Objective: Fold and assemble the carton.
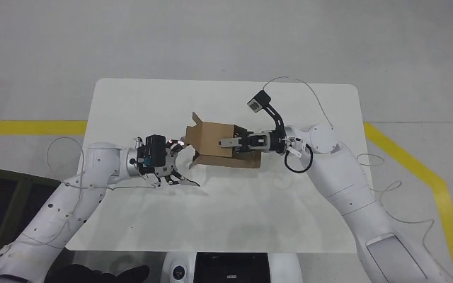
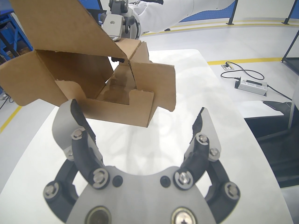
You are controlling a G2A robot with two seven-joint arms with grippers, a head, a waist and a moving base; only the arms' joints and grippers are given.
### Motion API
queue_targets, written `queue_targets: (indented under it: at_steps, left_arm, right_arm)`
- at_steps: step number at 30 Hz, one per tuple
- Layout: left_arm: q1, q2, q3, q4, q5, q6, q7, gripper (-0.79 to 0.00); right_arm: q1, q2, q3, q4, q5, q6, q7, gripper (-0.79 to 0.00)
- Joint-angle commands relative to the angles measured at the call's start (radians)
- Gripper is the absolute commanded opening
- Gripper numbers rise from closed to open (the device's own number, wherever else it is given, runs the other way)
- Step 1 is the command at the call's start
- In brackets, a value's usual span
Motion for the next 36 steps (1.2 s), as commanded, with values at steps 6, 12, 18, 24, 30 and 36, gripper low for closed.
queue_targets:
  at_steps: [6,12,18,24,30,36]
  left_arm:
    - [0.018,-0.001,-0.011,0.006,-0.024,0.006,-0.016,0.0]
    - [0.035,0.0,-0.021,0.005,-0.028,-0.01,-0.033,0.0]
    - [0.048,0.004,-0.012,-0.023,-0.003,-0.017,-0.022,0.0]
    - [0.042,0.009,-0.005,-0.039,0.014,-0.017,-0.003,0.0]
    - [0.026,0.009,0.003,-0.033,0.012,-0.017,-0.004,0.0]
    - [0.012,0.004,0.015,-0.022,0.0,-0.017,-0.01,0.0]
  right_arm:
    - [-0.004,0.002,0.014,0.004,0.002,-0.006,-0.015,-0.785]
    - [-0.006,0.005,0.032,-0.001,0.003,-0.006,-0.021,-0.785]
    - [-0.012,0.007,0.036,-0.009,-0.005,-0.004,-0.027,-0.785]
    - [-0.014,0.004,0.022,-0.016,-0.02,0.001,-0.022,-0.785]
    - [-0.012,0.002,0.012,-0.021,-0.02,0.002,-0.009,-0.785]
    - [-0.015,0.001,0.007,-0.025,-0.014,0.003,0.005,-0.785]
